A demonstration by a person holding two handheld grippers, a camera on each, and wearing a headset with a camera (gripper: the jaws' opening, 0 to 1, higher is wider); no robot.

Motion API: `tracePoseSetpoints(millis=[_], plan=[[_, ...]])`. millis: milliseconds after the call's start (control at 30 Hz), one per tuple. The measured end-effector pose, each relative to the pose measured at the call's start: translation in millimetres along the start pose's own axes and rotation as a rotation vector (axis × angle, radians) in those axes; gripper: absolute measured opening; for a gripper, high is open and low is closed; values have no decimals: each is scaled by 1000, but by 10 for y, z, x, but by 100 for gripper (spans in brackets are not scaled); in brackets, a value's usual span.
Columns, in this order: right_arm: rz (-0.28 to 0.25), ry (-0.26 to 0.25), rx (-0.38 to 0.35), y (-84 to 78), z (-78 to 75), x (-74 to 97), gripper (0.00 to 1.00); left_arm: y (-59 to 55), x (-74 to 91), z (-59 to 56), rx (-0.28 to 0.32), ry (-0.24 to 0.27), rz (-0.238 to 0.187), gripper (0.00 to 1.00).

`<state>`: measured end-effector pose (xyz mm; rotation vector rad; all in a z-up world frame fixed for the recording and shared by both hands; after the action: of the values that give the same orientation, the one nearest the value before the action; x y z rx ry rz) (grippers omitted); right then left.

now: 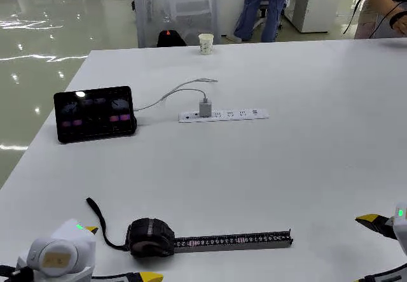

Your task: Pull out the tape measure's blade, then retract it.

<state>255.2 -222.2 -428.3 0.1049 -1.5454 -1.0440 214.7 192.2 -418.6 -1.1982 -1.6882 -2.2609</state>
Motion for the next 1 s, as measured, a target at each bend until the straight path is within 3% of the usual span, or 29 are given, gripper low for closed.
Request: tracePoseSetpoints(millis=[200,300,500,600,767,933,1000], plan=[[29,32,30,174,21,-86,99,27,-117,-68,22,-3,-12,99],[16,44,74,329,35,-119,99,55,-129,-81,47,4,-21,99],[21,63,138,598,31,-215,99,202,-129,5,127,94,-64,99],[24,87,174,699,54,-276,99,260,-166,23,162,111,-76,99],[74,114,228,709,-17,-438,99,324,-259,6,180,136,-82,99],[106,130,230,669,-78,-565,99,365,-314,-63,188,142,-77,99],[129,131,233,635,-113,-626,99,362,-340,-62,176,171,-78,99]])
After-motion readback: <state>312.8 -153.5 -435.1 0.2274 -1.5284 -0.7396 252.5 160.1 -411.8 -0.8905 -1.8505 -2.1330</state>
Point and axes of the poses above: the centre of the closed fingertips' face, and the gripper's own axes: x roughly backward along the fingers, z roughly to its left, y roughly out of its top, the point moved 6 cm from there along x, roughly backward along the fingers, and after that the axes turned 8 degrees about -x, right-handed, at the moved point
